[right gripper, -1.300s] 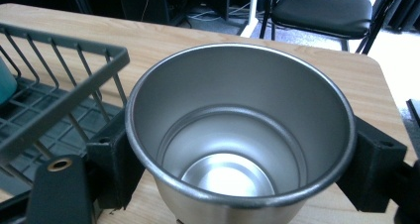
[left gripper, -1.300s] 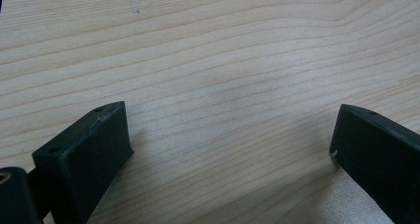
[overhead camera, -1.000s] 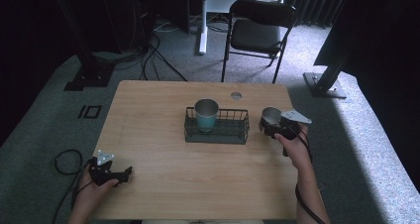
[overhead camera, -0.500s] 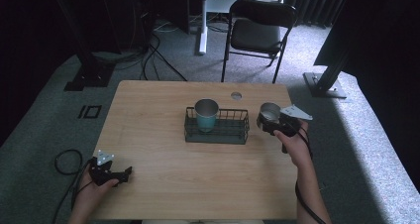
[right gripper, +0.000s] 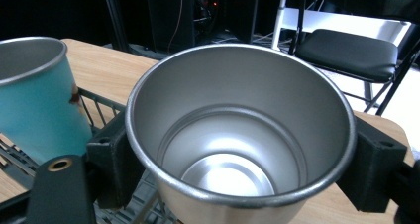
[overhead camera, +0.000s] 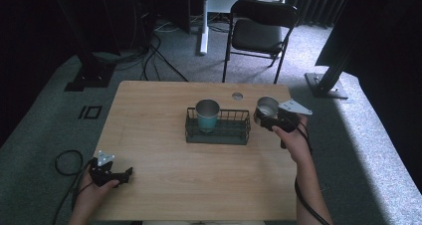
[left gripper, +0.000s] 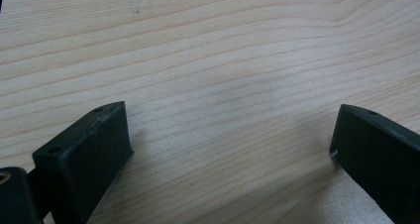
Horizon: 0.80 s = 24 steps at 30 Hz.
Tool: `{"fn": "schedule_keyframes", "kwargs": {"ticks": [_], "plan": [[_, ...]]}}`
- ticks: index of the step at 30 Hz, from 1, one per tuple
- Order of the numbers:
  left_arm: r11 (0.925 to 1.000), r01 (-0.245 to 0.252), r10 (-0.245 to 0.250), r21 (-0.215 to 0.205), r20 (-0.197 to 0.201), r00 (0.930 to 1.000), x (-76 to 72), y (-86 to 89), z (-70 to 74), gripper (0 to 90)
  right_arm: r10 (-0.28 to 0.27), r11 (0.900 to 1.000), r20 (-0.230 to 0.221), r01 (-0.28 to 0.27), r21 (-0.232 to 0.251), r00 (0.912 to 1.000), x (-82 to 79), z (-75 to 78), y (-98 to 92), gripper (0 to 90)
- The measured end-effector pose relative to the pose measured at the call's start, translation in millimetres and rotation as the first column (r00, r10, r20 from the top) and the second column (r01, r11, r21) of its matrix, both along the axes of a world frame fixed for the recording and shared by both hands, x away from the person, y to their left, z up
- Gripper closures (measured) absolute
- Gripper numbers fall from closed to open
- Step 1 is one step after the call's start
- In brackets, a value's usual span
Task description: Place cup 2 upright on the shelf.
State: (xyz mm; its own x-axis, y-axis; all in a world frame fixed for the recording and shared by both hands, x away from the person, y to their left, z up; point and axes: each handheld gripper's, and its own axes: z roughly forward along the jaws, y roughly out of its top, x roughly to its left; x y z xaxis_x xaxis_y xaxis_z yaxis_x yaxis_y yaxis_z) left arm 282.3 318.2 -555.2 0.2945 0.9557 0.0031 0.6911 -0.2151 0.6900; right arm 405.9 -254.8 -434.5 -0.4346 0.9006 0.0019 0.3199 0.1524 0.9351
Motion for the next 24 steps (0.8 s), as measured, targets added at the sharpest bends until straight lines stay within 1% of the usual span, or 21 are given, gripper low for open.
{"fn": "schedule_keyframes", "kwargs": {"ticks": [6, 7, 15, 19, 24], "plan": [[1.0, 0.0, 0.0, 0.0, 0.0, 1.0, 0.0, 0.0, 0.0, 2.8, 0.019, 1.0, 0.012, -0.019, 0.0, 0.9998, 0.2, 6.9, 5.2, 18.0], [1.0, 0.0, 0.0, 0.0, 0.0, 1.0, 0.0, 0.0, 0.0, 2.8, 0.028, 1.0, 0.018, -0.028, -0.004, 0.9994, 0.5, 9.1, 7.2, 18.0], [1.0, 0.0, 0.0, 0.0, 0.0, 1.0, 0.0, 0.0, 0.0, 2.8, 0.064, 0.998, 0.021, -0.064, -0.003, 0.9977, 1.3, 15.0, 19.4, 18.0], [1.0, 0.0, 0.0, 0.0, 0.0, 1.0, 0.0, 0.0, 0.0, 2.8, 0.092, 0.996, 0.026, -0.092, -0.008, 0.9954, 1.6, 17.8, 26.2, 18.0], [1.0, 0.0, 0.0, 0.0, 0.0, 1.0, 0.0, 0.0, 0.0, 2.8, 0.136, 0.991, 0.018, -0.135, -0.013, 0.9906, 3.0, 17.7, 35.6, 18.0]]}}
